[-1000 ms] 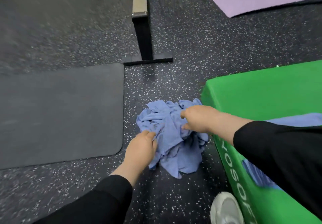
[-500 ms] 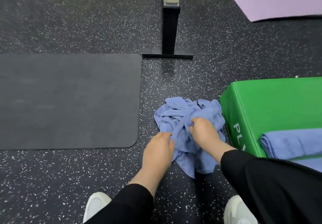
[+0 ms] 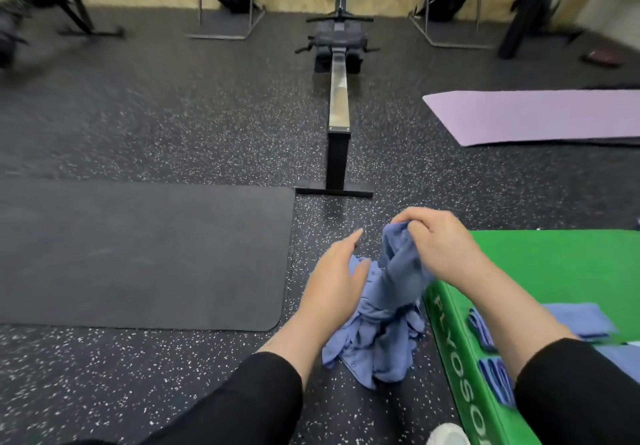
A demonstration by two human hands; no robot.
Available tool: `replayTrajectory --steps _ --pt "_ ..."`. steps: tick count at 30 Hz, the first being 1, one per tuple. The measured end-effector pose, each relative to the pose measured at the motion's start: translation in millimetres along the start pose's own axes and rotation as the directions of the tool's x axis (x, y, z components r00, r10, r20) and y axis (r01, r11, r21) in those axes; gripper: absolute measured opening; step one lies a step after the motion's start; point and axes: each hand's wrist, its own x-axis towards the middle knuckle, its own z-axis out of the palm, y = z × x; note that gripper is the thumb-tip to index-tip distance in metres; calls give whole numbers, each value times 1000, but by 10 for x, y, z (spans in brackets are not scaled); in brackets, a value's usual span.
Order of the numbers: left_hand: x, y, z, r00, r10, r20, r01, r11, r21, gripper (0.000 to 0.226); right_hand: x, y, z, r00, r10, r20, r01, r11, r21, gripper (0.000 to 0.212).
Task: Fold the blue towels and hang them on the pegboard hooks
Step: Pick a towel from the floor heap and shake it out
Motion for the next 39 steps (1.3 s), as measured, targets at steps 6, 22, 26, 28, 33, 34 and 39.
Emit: replayTrajectory --steps 6,22,26,28,33,34,39 --pt "-324 588 -432 976 158 148 -159 987 -6 28 -431 -614 -336 988 -157 9 153 975 159 33" --pt "-210 528 -796 1000 -30 0 30 991 -129 24 -199 -437 -438 972 -61 225 38 993 108 23" --pt "-123 658 -784 999 -30 13 32 986 -166 25 -119 -432 -248 933 -106 343 86 994 73 33" --pt "-90 684 -782 998 -58 3 57 979 -196 26 -74 -399 -202 934 -103 342 71 992 104 16" --pt "-56 685 -866 994 -102 29 106 974 -199 26 2 -373 -210 992 -55 111 43 993 110 13" --pt "-58 676 -890 991 -118 57 127 976 -177 26 20 -344 -230 1000 -27 11 26 996 88 15" --pt "-86 591 -963 968 -226 114 238 965 -111 23 81 -172 -337 974 163 -160 -146 983 114 20"
